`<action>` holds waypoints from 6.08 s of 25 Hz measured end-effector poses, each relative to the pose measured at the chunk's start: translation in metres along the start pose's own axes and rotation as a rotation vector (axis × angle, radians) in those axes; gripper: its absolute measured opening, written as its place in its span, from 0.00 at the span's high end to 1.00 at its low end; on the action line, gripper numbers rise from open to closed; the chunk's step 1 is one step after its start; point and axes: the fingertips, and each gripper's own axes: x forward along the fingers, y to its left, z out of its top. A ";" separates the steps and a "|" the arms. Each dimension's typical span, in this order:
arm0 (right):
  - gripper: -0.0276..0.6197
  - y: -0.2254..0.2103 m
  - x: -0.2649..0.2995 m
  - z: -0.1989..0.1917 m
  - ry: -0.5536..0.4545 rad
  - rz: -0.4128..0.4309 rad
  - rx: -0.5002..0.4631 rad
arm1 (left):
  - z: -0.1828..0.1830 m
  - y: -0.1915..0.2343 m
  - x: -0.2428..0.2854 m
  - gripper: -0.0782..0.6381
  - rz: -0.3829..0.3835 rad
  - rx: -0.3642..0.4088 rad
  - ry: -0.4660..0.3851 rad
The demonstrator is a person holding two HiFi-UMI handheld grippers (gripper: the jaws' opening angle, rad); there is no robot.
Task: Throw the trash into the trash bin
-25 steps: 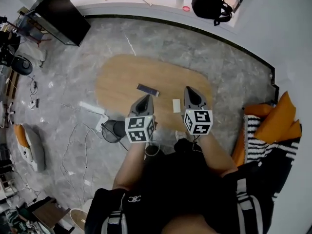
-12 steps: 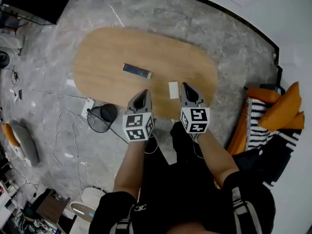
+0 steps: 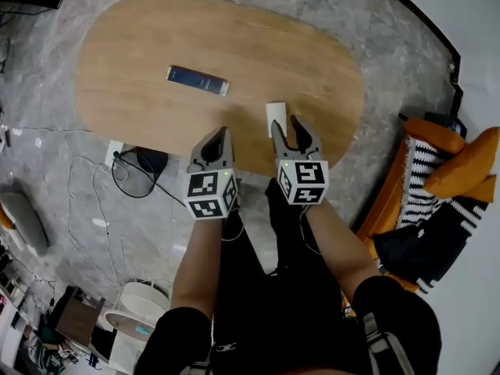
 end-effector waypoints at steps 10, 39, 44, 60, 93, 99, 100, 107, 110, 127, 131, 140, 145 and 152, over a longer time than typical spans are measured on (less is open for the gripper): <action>0.61 -0.010 0.049 -0.073 0.161 -0.039 -0.013 | -0.039 0.020 0.017 0.88 0.014 0.017 0.040; 0.68 0.073 0.022 0.003 0.010 0.129 -0.146 | -0.051 0.070 -0.047 0.88 0.138 -0.173 -0.097; 0.68 0.144 0.025 0.004 0.007 0.221 -0.178 | -0.057 0.112 -0.093 0.88 0.205 -0.221 -0.146; 0.68 0.484 0.045 -0.085 0.113 0.652 -0.477 | -0.200 0.319 -0.289 0.88 0.520 -0.549 -0.220; 0.60 0.611 0.197 -0.334 0.501 0.636 -0.674 | -0.318 0.459 -0.332 0.88 0.532 -0.618 -0.146; 0.94 0.603 0.180 -0.280 0.333 0.541 -0.665 | -0.313 0.453 -0.334 0.88 0.543 -0.611 -0.140; 0.94 0.602 0.171 -0.270 0.310 0.547 -0.639 | -0.310 0.450 -0.334 0.88 0.544 -0.607 -0.141; 0.94 0.590 0.104 -0.162 0.118 0.628 -0.474 | -0.250 0.421 -0.324 0.88 0.549 -0.549 -0.185; 0.94 0.568 0.081 -0.107 0.018 0.639 -0.427 | -0.207 0.401 -0.313 0.88 0.540 -0.499 -0.223; 0.94 0.296 0.068 0.101 -0.217 0.429 -0.440 | -0.011 0.224 -0.147 0.88 0.342 -0.331 -0.271; 0.94 0.251 0.086 0.111 -0.196 0.413 -0.486 | 0.007 0.202 -0.106 0.88 0.323 -0.313 -0.251; 0.64 0.200 0.152 0.067 0.128 0.499 -0.569 | 0.031 0.180 -0.053 0.88 0.317 -0.305 -0.225; 0.64 0.191 0.182 0.042 0.271 0.523 -0.637 | 0.030 0.182 -0.042 0.88 0.332 -0.310 -0.208; 0.61 0.186 0.219 0.011 0.415 0.497 -0.707 | 0.021 0.192 -0.043 0.88 0.347 -0.338 -0.199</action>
